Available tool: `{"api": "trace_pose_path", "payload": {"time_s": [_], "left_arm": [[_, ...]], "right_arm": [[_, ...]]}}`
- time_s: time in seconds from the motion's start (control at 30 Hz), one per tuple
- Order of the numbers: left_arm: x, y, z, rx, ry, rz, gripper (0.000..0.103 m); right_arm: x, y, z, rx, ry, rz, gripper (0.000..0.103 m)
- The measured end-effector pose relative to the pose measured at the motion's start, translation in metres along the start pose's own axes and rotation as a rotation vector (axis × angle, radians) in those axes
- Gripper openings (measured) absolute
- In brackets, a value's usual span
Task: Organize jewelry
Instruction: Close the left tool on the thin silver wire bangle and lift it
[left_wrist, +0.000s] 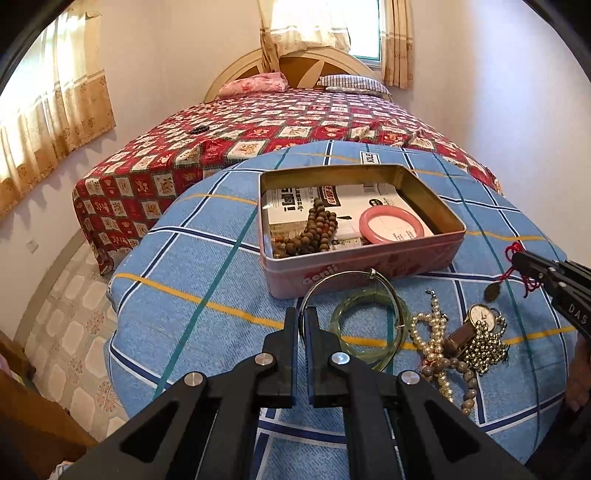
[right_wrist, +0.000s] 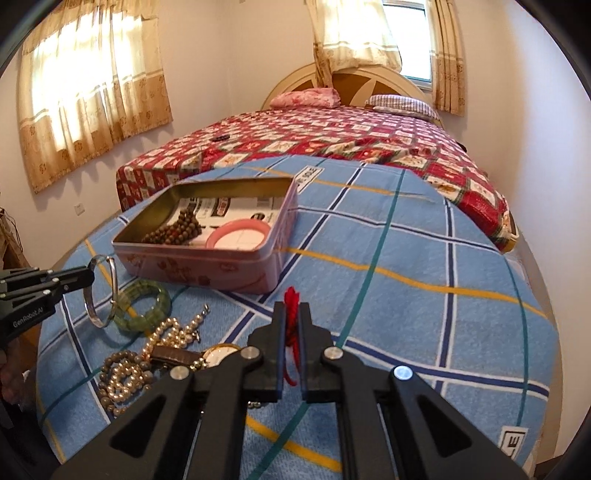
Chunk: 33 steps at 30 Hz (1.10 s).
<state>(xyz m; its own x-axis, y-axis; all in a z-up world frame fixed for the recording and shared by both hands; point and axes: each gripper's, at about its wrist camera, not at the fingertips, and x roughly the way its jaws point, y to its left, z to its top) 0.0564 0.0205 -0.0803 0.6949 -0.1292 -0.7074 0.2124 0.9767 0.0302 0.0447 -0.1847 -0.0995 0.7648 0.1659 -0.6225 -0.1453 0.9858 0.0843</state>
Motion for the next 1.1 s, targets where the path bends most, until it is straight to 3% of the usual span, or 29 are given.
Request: {"api": "trace_pose_path", "payload": {"time_s": [0.47,1.1], "left_arm": [[-0.013,0.001,0.01,-0.008,-0.033,0.007,0.002],[-0.014,0.003,0.024,-0.01,-0.058,0.035,0.002]], "right_arm": [[-0.016,0.001,0.013,0.0,-0.054,0.0,0.008],[-0.014,0.016,0.015,-0.036,-0.045,0.01,0.008]]}}
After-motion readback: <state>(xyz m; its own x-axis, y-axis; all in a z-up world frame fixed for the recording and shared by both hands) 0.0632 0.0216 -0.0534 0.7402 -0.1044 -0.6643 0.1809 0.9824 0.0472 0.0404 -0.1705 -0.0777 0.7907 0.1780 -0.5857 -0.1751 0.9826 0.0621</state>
